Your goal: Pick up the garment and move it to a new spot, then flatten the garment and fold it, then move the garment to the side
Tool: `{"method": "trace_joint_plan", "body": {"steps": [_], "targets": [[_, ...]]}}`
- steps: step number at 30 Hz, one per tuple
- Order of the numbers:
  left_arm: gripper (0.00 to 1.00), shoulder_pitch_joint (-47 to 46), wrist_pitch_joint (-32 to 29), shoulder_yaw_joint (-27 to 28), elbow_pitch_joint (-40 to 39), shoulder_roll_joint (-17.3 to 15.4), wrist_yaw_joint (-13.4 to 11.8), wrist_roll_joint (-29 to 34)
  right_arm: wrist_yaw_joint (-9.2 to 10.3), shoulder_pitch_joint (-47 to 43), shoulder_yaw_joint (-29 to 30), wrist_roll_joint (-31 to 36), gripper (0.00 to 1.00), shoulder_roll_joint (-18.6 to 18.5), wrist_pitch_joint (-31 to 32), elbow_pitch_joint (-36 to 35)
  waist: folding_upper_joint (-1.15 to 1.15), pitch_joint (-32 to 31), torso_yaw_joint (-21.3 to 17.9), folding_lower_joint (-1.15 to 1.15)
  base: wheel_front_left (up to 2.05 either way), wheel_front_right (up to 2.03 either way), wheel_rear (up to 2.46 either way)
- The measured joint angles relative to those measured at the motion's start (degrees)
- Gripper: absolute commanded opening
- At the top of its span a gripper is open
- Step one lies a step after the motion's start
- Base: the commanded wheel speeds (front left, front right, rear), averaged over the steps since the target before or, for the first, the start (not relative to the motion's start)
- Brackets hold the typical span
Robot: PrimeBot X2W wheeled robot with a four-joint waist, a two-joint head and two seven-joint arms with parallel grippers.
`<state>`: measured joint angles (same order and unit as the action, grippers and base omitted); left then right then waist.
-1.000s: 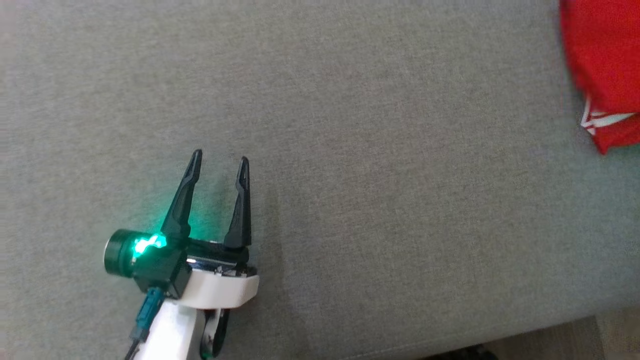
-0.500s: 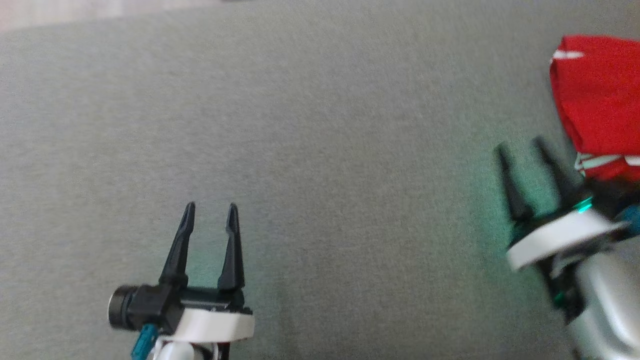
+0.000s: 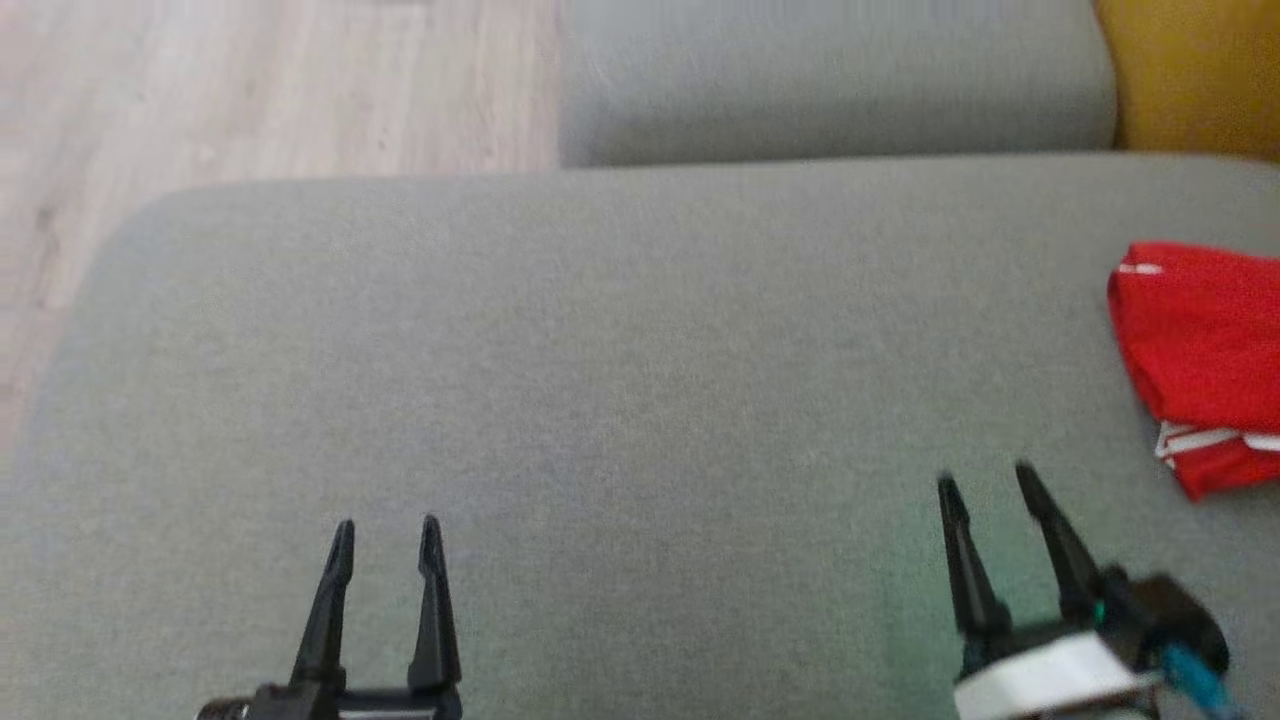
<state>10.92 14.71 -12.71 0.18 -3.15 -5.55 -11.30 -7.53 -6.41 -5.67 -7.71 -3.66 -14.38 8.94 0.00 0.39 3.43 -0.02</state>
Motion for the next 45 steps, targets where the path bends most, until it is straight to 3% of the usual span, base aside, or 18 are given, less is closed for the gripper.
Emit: {"method": "trace_joint_plan", "body": {"steps": [19,20,25,45], "targets": [[1.00,1.43,0.00,1.18,-0.51,-0.03,0.52,1.90,0.00,-3.20,0.86,-1.30,1.00,1.11,0.00,-0.65,0.00,-2.78,0.98,0.02,0.00,0.00,0.00],[0.00,1.43,0.00,1.22,-0.45,-0.03,0.51,2.11,0.00,-3.20,0.99,-1.30,0.00,1.11,0.00,-0.67,0.00,-2.80,0.93,0.02,0.00,0.00,0.00],[0.00,2.22,-0.02,1.07,3.69,-0.01,0.51,2.05,0.00,-4.31,0.69,-1.40,0.00,1.12,0.26,3.44,0.00,-2.79,0.87,0.02,0.00,0.00,0.00],[0.00,1.01,-2.60,1.88,5.77,-0.35,2.23,-12.13,0.00,-3.63,1.42,-15.45,0.00,1.04,2.65,3.90,0.00,-2.37,0.17,0.02,0.00,0.00,0.00]]}}
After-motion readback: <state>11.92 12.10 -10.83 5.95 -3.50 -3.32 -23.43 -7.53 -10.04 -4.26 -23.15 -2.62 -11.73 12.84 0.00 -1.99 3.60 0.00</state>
